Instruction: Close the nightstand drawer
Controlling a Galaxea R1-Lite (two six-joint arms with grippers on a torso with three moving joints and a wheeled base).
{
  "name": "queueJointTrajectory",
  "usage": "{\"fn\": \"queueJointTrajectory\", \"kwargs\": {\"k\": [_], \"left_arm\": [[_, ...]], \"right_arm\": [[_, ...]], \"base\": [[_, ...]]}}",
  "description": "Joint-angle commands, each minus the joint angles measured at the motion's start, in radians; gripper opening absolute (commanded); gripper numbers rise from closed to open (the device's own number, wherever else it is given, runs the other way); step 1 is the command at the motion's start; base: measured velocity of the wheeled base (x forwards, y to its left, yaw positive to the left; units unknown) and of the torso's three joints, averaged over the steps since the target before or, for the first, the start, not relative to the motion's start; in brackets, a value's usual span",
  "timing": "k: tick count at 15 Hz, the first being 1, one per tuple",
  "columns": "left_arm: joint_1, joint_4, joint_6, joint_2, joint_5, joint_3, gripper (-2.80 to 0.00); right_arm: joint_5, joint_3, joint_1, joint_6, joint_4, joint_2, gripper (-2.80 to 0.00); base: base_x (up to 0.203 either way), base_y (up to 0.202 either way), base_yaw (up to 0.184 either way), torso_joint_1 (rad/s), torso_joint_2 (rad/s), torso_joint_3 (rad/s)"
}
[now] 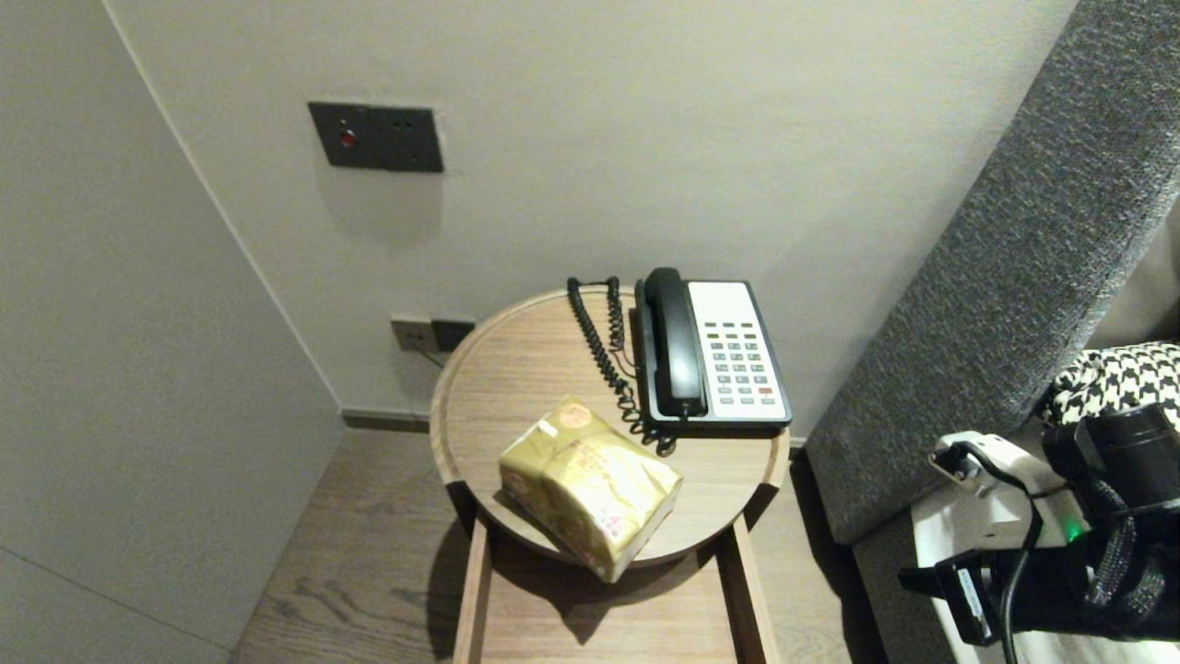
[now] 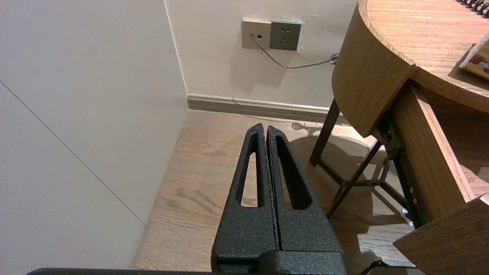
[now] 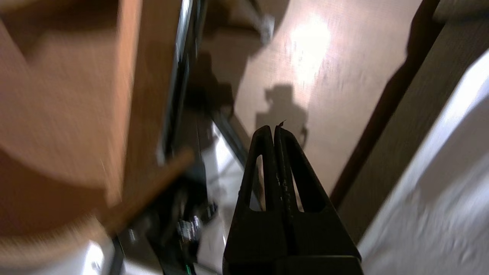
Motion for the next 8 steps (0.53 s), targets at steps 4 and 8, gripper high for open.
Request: {"fn": "queueJointTrajectory", "kwargs": {"k": [4, 8], "left_arm": [[0.0, 0.0, 0.001, -0.002, 0.0, 0.0, -2.8], [0.0, 0.0, 0.0, -0.002, 0.0, 0.0, -2.8]], "right_arm": [[-0.029, 0.109, 0.04, -0.141, 0.075, -0.032, -2.8], [-0.027, 0.079, 0.134, -0.154, 0.18, 0.01, -2.8]], "base": [[0.0, 0.0, 0.0, 0.0, 0.0, 0.0], [0.0, 0.0, 0.0, 0.0, 0.0, 0.0]]}}
